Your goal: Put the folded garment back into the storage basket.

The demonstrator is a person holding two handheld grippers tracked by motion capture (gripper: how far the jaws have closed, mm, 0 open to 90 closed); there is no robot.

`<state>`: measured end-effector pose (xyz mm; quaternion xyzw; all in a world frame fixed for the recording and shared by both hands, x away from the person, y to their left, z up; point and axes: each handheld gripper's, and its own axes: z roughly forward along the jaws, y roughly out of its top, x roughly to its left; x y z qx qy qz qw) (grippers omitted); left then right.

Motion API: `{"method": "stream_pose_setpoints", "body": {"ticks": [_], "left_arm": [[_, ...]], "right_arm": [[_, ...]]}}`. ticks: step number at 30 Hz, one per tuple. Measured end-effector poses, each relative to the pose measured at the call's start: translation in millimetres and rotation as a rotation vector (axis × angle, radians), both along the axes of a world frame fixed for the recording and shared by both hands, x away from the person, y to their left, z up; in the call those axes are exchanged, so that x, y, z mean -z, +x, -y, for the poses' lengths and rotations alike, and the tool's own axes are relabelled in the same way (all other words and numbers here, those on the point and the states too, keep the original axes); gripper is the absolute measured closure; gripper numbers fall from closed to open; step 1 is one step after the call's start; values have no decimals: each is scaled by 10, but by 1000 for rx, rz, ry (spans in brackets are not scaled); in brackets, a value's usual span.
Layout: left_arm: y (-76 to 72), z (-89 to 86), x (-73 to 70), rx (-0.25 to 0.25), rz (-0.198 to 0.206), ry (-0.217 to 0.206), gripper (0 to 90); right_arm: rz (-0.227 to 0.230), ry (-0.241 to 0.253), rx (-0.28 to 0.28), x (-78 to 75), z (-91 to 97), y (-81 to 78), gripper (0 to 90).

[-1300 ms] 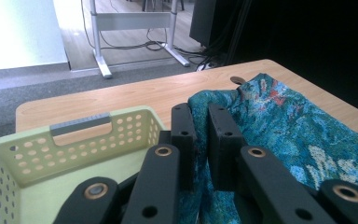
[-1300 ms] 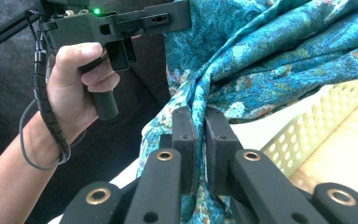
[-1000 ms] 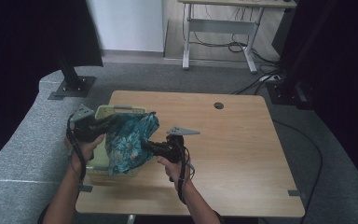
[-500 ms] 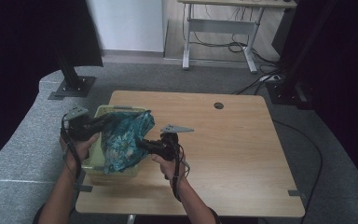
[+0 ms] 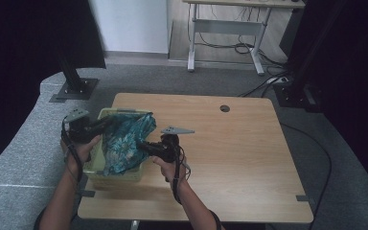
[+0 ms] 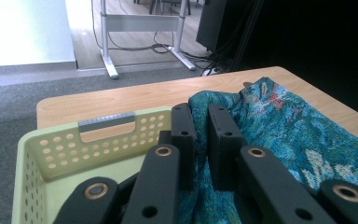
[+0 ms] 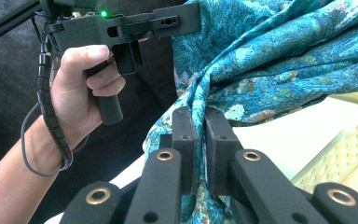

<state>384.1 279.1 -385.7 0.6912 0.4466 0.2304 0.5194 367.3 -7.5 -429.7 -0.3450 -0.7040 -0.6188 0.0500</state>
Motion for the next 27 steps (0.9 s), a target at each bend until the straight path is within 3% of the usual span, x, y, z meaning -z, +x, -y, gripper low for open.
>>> {"method": "stream_pose_setpoints", "body": {"ticks": [11,20,27], "left_arm": [[66,-156,43,-25,-5,-9,821],[230,-162,115,-16,-18,-22,821],[254,-224,199,-23,-37,-22,821]], "right_arm": [[-9,-17,-3,58,-163,101,830],[-13,-31,15,79,-265,218,830],[-28,-43,16,161,-336,284,830]]}}
